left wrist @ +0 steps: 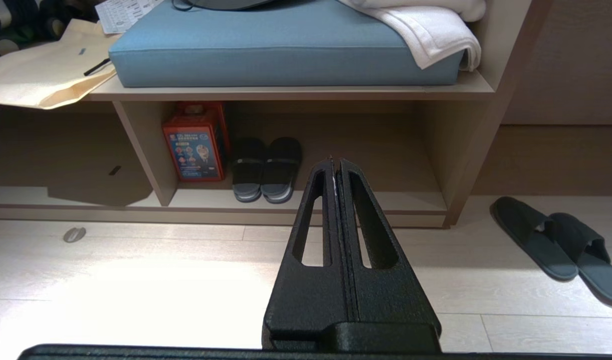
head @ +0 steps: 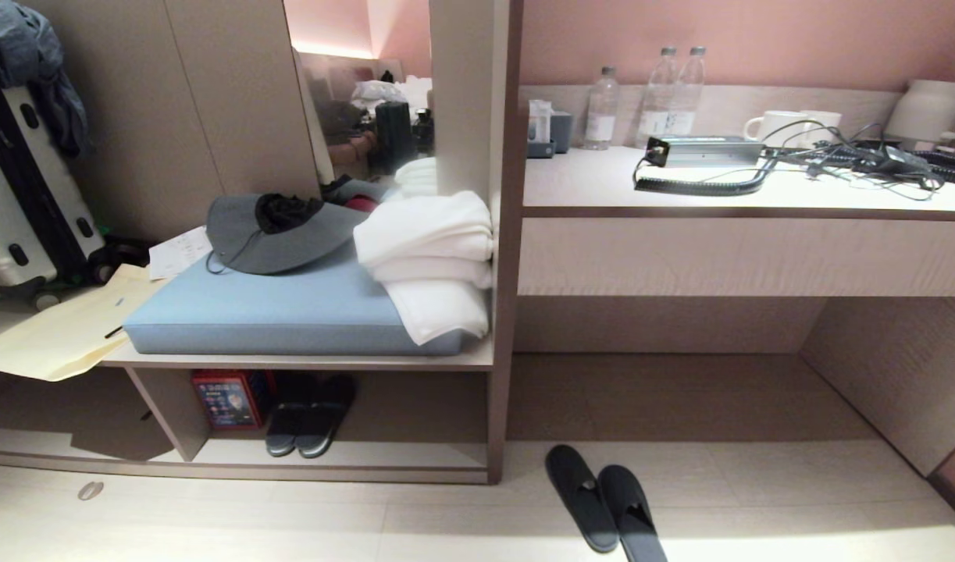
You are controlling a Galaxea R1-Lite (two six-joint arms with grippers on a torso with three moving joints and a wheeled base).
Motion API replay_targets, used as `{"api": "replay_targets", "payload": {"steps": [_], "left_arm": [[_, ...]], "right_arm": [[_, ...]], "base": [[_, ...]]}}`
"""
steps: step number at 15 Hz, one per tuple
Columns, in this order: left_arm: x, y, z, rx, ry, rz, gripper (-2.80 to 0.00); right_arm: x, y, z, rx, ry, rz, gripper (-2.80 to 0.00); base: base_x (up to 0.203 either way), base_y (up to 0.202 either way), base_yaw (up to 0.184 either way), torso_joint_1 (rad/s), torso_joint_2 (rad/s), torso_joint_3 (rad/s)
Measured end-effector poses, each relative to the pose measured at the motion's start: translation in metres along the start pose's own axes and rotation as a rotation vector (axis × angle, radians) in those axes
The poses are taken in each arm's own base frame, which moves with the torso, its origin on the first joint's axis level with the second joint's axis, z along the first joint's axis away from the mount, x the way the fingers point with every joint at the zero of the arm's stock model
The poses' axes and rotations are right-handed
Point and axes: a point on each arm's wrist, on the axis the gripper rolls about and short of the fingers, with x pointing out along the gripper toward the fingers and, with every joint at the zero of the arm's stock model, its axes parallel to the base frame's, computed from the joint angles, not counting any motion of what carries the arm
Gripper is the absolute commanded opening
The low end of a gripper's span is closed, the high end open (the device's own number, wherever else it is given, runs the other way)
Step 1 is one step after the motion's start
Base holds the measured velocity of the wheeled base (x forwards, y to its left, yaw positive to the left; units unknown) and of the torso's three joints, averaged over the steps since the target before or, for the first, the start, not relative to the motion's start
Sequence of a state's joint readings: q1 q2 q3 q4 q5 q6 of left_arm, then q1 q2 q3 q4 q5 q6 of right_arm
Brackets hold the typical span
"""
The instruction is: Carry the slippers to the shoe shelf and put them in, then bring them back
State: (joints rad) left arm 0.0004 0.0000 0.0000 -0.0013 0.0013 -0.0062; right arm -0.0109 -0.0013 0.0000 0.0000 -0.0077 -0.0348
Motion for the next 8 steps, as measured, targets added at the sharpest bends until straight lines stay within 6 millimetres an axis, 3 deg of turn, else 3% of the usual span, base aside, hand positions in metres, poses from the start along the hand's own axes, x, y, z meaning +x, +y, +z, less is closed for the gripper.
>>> {"api": "replay_targets", "payload": {"steps": [4, 8], "left_arm": [[0.0, 0.0, 0.0, -0.001, 0.0, 0.0, -2.8], [0.0, 0.0, 0.0, -0.001, 0.0, 0.0, -2.8]], "right_arm": [[0.0, 0.0, 0.0001, 0.0, 0.0, 0.0, -2.8], [0.0, 0.0, 0.0001, 0.0, 0.0, 0.0, -2.8]], "base": [[0.004, 0.038, -0.004, 0.002, 0.0, 0.003], [0.001, 0.184, -0.001, 0.001, 0.0, 0.002]]}}
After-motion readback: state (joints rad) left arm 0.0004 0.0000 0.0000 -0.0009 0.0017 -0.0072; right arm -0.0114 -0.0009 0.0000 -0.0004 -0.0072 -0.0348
